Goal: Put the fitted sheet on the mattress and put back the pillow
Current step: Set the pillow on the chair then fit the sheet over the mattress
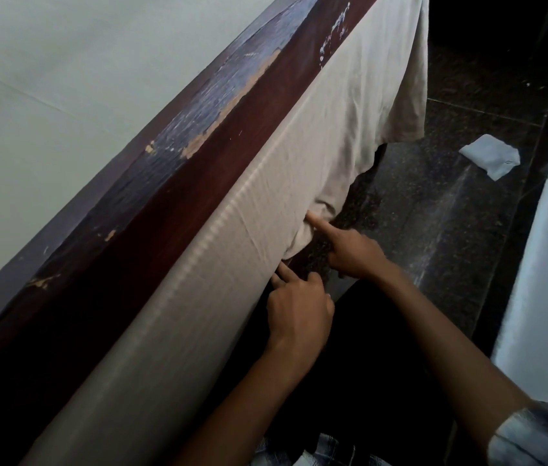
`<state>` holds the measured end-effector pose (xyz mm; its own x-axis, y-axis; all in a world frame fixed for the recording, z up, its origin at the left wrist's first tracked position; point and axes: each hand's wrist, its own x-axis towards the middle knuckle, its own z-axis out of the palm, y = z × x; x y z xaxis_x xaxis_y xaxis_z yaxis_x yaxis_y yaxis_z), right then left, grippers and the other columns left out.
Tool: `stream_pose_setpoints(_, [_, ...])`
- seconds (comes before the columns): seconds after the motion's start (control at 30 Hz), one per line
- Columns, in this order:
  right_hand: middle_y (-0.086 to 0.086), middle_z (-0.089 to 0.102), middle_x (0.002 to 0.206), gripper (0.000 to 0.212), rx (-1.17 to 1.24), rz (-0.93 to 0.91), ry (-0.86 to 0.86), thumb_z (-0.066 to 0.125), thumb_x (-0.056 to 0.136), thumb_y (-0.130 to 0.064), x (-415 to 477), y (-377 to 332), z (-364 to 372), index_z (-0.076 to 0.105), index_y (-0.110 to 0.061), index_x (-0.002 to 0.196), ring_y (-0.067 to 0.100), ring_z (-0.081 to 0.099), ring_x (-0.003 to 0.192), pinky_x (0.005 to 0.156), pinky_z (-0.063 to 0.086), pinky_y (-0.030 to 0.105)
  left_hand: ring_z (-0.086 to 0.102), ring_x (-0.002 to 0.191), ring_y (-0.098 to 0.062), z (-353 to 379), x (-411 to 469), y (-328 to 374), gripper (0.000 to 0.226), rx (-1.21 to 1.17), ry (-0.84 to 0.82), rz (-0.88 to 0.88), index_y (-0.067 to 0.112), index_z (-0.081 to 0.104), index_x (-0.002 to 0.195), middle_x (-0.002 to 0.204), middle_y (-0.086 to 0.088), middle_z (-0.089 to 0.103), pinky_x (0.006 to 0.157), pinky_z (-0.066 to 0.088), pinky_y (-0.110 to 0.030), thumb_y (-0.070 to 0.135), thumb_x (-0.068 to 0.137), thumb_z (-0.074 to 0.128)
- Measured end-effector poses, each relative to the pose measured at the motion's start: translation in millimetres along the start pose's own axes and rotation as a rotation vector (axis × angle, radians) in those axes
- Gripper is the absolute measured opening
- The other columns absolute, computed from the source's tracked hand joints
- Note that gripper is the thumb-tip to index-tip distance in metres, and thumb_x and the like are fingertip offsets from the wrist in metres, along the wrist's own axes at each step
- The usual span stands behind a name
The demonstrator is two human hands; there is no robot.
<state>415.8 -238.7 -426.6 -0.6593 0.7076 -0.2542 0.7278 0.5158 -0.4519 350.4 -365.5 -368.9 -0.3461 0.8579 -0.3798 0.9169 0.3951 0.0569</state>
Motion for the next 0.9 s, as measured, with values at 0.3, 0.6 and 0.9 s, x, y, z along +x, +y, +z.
stream_pose_setpoints(0.3, [0.013, 0.063, 0.107, 0.080, -0.144, 0.020, -0.151, 0.044, 0.085, -0.010, 27.7, -16.1, -15.7, 0.003, -0.039, 0.147, 0.028, 0.068, 0.067, 0.068, 0.055, 0.035, 0.004, 0.144, -0.037, 7.5, -4.7, -7.8, 0.038, -0.034, -0.076, 0.027, 0.021, 0.043, 0.128, 0.154, -0.027, -0.006, 0.091, 0.045, -0.037, 0.041, 0.096, 0.042])
stream_pose_setpoints(0.6, [0.018, 0.059, 0.118, 0.082, 0.042, -0.088, -0.278, 0.051, 0.086, -0.013, 42.0, 4.9, -16.0, 0.004, -0.040, 0.148, 0.034, 0.062, 0.096, 0.082, 0.052, 0.044, -0.005, 0.146, -0.020, -1.1, -12.1, -11.1, 0.057, -0.257, -0.139, 0.075, 0.027, 0.019, 0.148, 0.157, -0.010, -0.015, 0.105, 0.034, -0.036, 0.043, 0.097, 0.038])
stream_pose_setpoints(0.9, [0.015, 0.057, 0.125, 0.067, 0.028, -0.102, -0.155, 0.049, 0.089, -0.023, 29.7, -1.6, -16.6, 0.017, -0.039, 0.146, 0.033, 0.057, 0.107, 0.073, 0.043, 0.036, 0.033, 0.130, -0.037, 3.2, 31.3, 14.5, 0.044, -0.370, 0.121, -0.027, 0.016, 0.037, 0.124, 0.140, -0.023, 0.033, 0.102, 0.036, -0.041, 0.032, 0.087, 0.054])
